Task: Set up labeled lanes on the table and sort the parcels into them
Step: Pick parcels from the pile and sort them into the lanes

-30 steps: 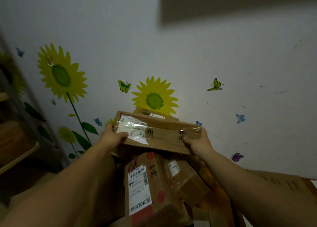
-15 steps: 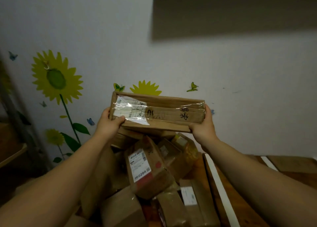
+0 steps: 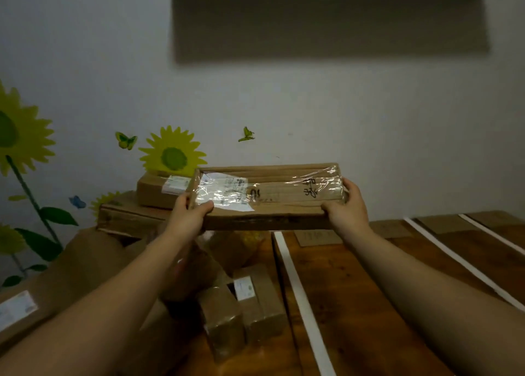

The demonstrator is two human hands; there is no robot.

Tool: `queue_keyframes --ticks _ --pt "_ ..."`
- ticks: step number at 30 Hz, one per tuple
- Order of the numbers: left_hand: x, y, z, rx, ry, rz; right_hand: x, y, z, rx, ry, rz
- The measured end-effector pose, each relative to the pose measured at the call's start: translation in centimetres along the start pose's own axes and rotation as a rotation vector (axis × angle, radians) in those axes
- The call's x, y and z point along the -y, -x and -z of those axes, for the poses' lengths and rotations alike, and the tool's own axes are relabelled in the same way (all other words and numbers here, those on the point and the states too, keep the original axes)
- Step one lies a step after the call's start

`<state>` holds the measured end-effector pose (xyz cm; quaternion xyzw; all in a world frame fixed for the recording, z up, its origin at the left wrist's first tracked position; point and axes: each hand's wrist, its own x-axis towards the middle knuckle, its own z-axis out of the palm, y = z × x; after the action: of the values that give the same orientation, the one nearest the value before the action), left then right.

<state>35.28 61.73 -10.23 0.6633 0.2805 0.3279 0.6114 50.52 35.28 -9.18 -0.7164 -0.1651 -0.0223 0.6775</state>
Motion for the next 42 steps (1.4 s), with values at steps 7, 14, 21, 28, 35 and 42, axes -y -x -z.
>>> queue_keyframes --ticks 7,14,21,28,35,42 --pt "-1.6 4.4 -14.5 0.087 -0.034 -0.098 -1.6 -2.7 14.9 -0.114 0.014 0.026" --pt "-2.0 10.7 -33.5 0.209 -0.038 -0.101 -5.1 -6.0 33.8 -0.212 0.135 0.002" --pt "-0.4 15.0 -50.8 0.464 -0.062 -0.011 -8.7 -6.9 49.8 -0.361 0.228 -0.083" --pt "2.3 15.5 -66.0 0.637 -0.084 0.037 -13.3 -11.4 60.8 -0.426 0.252 -0.21" --pt "5.2 12.4 -80.8 0.671 -0.076 0.115 -18.6 -21.8 69.4 -0.428 0.343 -0.238" --pt "5.3 10.7 -91.6 0.669 -0.145 0.146 -22.0 -31.2 76.9 -0.437 0.373 -0.34"
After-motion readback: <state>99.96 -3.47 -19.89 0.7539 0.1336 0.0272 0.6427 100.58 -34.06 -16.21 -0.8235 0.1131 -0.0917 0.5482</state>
